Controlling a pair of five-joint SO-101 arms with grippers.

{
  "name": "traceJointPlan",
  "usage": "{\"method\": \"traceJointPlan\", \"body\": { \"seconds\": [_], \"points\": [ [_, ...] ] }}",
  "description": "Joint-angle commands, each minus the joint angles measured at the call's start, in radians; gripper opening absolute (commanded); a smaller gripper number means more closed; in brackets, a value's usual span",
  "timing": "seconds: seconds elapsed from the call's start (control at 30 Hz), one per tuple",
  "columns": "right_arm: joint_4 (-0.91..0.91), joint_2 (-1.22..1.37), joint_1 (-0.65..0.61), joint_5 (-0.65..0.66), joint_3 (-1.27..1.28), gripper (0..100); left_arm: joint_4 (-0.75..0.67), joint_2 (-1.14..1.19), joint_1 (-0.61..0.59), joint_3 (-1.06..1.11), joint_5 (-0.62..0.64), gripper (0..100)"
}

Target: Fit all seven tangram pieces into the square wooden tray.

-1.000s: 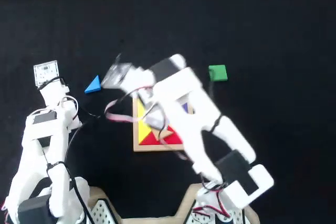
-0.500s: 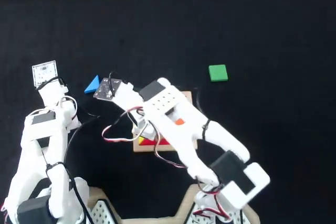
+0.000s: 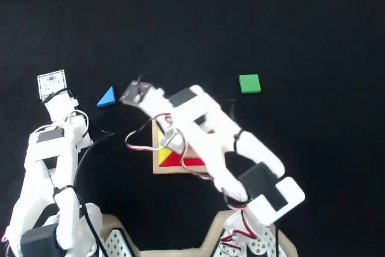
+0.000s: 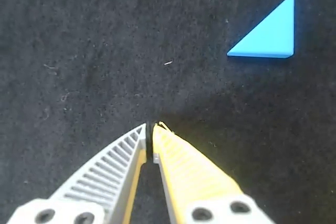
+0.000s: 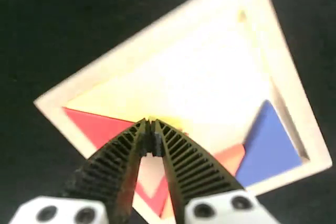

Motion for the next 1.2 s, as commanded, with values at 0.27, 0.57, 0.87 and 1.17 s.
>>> {"method": "traceJointPlan", "body": {
  "seconds": [0.27, 0.57, 0.87, 1.17],
  "points": [
    [-0.003, -0.036, 0.114, 0.049, -0.047, 1.1, -0.014, -0.023, -0.004, -0.002, 0.003, 3],
    [0.155, -0.315, 0.008, 0.055, 0.064, 1.1, -0.014, -0.021, -0.004, -0.002, 0.003, 3],
    [-0.049, -0.384, -0.058, 0.058, 0.369, 1.1, -0.015, -0.018, -0.002, -0.002, 0.003, 3],
    [-0.114, -0.22, -0.008, 0.057, 0.286, 1.1, -0.015, -0.018, -0.002, -0.002, 0.005, 3]
  ]
}}
